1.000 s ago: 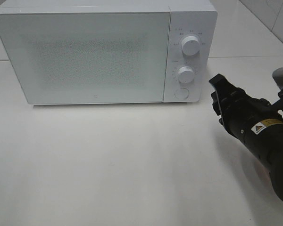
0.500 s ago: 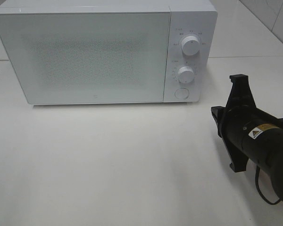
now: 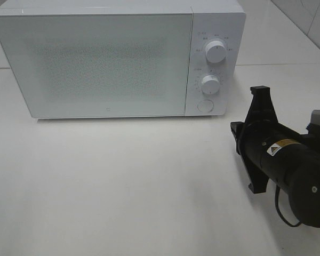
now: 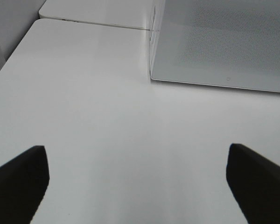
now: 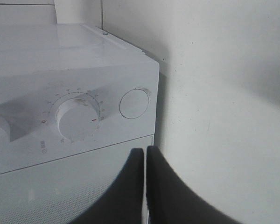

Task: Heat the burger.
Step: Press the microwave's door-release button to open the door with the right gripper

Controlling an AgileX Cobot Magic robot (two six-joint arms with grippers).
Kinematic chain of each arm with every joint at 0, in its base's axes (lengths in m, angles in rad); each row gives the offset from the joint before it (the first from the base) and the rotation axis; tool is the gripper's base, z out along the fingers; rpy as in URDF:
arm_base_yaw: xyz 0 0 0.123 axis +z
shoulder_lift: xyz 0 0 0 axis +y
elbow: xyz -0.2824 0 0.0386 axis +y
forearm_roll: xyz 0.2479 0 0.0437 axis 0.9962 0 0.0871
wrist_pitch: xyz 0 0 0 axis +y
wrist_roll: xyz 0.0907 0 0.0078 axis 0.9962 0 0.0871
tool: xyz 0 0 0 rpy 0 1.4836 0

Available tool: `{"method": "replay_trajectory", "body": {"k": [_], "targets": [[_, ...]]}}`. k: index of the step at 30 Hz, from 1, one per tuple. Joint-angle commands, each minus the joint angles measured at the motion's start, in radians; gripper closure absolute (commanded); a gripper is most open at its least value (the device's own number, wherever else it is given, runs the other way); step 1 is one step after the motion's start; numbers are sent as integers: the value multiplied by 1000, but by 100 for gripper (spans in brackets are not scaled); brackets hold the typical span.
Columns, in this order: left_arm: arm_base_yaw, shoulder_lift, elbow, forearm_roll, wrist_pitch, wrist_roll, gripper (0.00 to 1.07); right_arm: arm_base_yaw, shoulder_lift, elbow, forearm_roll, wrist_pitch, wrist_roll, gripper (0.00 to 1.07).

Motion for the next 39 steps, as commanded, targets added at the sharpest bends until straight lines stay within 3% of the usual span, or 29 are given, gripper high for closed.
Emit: {"method": "replay_trajectory", "body": {"k": [1, 39], "targets": [[-2, -19, 4, -2, -9, 1, 9, 0, 41, -28, -29, -23, 36, 107], [-2, -19, 4, -2, -9, 1, 9, -152, 325, -369, -118, 31, 12, 107]]}}
